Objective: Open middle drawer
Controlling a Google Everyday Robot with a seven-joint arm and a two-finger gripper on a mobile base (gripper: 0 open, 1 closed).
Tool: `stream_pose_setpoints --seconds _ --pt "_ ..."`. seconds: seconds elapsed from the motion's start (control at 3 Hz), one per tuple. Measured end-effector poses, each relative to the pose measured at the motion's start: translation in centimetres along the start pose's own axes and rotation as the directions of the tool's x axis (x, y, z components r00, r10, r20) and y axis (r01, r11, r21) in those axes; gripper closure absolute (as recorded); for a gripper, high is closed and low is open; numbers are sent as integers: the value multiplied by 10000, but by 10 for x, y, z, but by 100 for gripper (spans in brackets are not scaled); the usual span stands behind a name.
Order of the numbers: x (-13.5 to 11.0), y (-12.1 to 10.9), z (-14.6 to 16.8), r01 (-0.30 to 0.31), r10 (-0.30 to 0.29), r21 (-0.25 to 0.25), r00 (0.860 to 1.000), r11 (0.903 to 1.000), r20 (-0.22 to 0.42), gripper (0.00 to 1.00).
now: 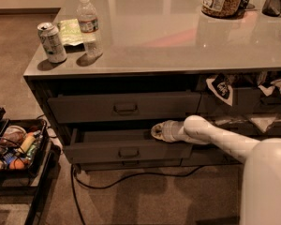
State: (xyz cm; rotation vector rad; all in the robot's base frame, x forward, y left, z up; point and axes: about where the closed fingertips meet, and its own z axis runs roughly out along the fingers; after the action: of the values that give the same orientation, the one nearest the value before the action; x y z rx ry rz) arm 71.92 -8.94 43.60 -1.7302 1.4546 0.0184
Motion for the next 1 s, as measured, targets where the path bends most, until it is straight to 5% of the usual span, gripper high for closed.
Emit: stream_pose_setpoints --seconds 0.33,0.67,1.0 --pt "-2 4 -3 -414 463 -1002 9978 9941 465 100" --pt "-19 27 -16 -596 857 -2321 9909 9709 1042 100" --pt "-38 44 -27 -427 932 -3083 9841 9503 1510 100"
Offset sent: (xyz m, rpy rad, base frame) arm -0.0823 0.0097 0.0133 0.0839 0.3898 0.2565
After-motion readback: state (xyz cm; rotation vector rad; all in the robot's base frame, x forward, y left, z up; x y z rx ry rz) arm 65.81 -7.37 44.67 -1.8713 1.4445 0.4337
